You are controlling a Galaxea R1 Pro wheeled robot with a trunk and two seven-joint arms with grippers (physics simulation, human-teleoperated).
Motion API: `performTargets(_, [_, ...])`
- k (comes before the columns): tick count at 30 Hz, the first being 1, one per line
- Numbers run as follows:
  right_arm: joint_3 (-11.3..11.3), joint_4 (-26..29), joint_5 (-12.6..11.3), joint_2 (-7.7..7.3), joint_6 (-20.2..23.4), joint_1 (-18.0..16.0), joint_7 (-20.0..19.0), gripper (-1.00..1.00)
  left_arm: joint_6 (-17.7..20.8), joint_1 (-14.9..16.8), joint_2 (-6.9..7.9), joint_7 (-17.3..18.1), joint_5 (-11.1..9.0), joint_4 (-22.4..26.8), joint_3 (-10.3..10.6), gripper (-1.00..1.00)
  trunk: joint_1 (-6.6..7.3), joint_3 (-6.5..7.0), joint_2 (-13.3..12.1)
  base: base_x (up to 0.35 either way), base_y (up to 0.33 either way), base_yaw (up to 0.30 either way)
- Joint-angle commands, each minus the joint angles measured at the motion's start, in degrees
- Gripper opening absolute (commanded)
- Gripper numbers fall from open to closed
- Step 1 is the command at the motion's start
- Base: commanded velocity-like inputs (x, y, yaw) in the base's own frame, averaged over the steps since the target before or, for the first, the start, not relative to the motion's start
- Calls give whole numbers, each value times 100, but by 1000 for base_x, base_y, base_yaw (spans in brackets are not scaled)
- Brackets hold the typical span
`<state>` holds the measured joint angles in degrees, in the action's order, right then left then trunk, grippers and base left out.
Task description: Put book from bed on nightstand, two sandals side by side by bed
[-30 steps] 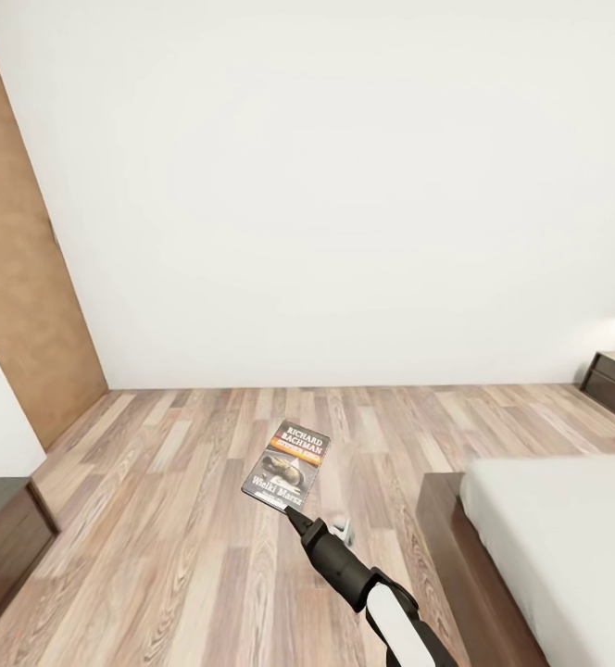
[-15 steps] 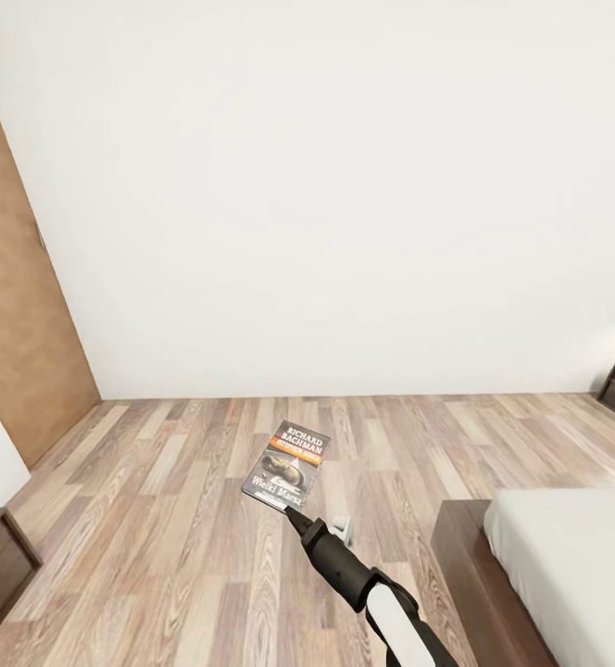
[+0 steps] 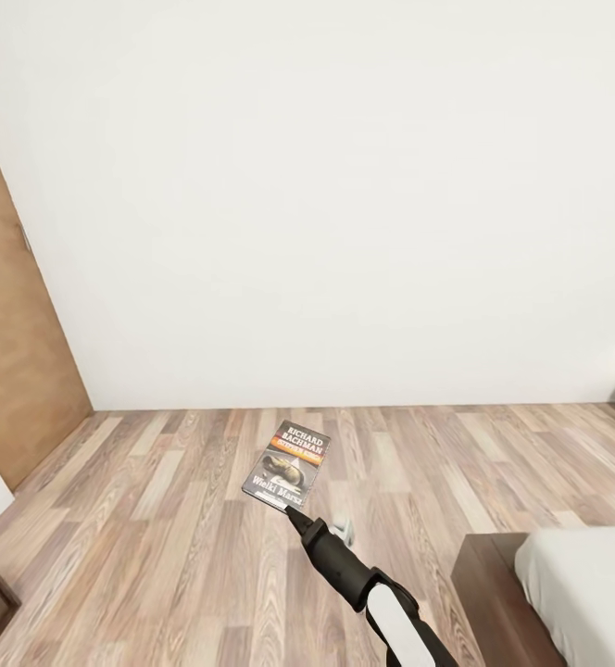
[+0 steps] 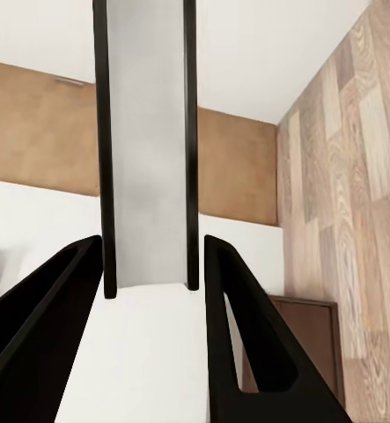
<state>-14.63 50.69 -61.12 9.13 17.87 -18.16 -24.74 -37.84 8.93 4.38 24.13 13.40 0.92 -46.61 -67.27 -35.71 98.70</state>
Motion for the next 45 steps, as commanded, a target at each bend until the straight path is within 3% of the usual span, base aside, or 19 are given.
performTargets(1, [1, 2, -74, 1, 42, -4, -1, -100, -13, 3, 2, 21, 40, -4, -50, 100, -3, -6, 3, 343, 79, 0])
performTargets(18, [4, 2, -70, -7, 47, -4, -121, -100, -13, 3, 2, 25, 40, -4, -50, 100, -3, -6, 3, 343, 80, -22])
performTargets(45, [4, 2, -67, -8, 50, -4, -163, -100, -13, 3, 2, 23, 40, -4, -50, 100, -3, -6, 3, 326, 165, -251])
